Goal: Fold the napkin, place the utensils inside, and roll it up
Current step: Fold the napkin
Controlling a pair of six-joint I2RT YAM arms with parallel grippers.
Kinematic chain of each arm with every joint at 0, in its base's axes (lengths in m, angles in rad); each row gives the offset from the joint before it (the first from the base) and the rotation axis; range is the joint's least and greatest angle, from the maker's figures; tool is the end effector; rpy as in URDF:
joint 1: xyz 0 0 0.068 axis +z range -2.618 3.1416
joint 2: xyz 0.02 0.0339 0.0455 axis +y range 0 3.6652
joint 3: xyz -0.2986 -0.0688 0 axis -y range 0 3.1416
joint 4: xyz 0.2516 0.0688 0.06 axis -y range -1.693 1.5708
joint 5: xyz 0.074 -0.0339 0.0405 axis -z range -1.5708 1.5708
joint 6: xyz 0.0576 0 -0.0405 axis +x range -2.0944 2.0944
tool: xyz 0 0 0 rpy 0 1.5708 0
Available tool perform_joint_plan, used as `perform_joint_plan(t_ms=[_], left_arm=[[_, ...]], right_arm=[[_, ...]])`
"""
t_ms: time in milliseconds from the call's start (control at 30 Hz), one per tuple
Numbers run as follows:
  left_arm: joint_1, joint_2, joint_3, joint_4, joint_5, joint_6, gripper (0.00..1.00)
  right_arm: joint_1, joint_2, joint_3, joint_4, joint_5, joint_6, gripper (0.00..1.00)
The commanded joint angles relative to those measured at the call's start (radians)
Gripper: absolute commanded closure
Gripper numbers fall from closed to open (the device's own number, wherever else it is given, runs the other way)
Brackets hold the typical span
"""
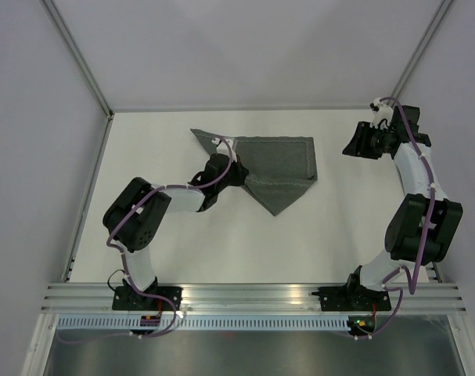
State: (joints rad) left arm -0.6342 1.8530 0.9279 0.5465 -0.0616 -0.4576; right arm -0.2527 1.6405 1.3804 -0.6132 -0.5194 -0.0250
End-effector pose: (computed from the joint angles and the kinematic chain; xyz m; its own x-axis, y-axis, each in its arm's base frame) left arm 0.3442 -0.2488 0.1868 -0.5080 -0.1737 -0.8436 0.3577 0.8485 -0.3901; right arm 0.3741 -0.0671 0.3096 -0.7396 0.1686 -0.6516 -0.1102 0.9248 0.3643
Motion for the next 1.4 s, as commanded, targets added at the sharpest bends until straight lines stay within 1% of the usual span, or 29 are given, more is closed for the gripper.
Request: perform_joint_plan(t_ms=[0,100,133,433,833,1067,1133,1167,1233,1267,1367], left_arm=[[0.025,-0.04,0.009,-0.006,0.057,-0.067,0.98],[0.06,-0.031,0.022,-0.023,0.057,-0.079,0.98],[0.074,-0.028,0.025,-0.025,0.083,-0.079,0.98],[0.136,0.009,0.083,-0.076,0.104,-0.084,0.98],[0.179,0.083,0.181,-0.125,0.131,-0.084,0.98],[0.199,0.104,0.196,-0.137,0.134,-0.087,0.97],[0.205,0.107,0.203,-0.14,0.137,-0.087,0.92],[0.211,0.11,0.206,-0.14,0.141,-0.087,0.83],[0.215,0.11,0.212,-0.146,0.134,-0.084,0.72],[0.223,0.109,0.213,-0.148,0.131,-0.084,0.62],[0.244,0.095,0.215,-0.146,0.129,-0.084,0.48]], right_arm=[[0.001,-0.015,0.014,0.015,-0.019,0.007,0.51],[0.006,-0.01,0.019,0.012,-0.021,0.005,0.52],[0.006,-0.01,0.019,0.012,-0.021,0.007,0.52],[0.013,-0.002,0.019,0.013,-0.019,0.0,0.52],[0.02,0.008,0.02,0.012,-0.013,-0.004,0.53],[0.023,0.013,0.017,0.013,-0.008,-0.007,0.53],[0.024,0.015,0.019,0.01,-0.007,-0.009,0.53],[0.026,0.015,0.019,0.01,-0.007,-0.009,0.53],[0.027,0.015,0.019,0.012,-0.004,-0.01,0.53],[0.029,0.015,0.017,0.01,-0.004,-0.01,0.53],[0.03,0.013,0.017,0.012,-0.002,-0.013,0.53]])
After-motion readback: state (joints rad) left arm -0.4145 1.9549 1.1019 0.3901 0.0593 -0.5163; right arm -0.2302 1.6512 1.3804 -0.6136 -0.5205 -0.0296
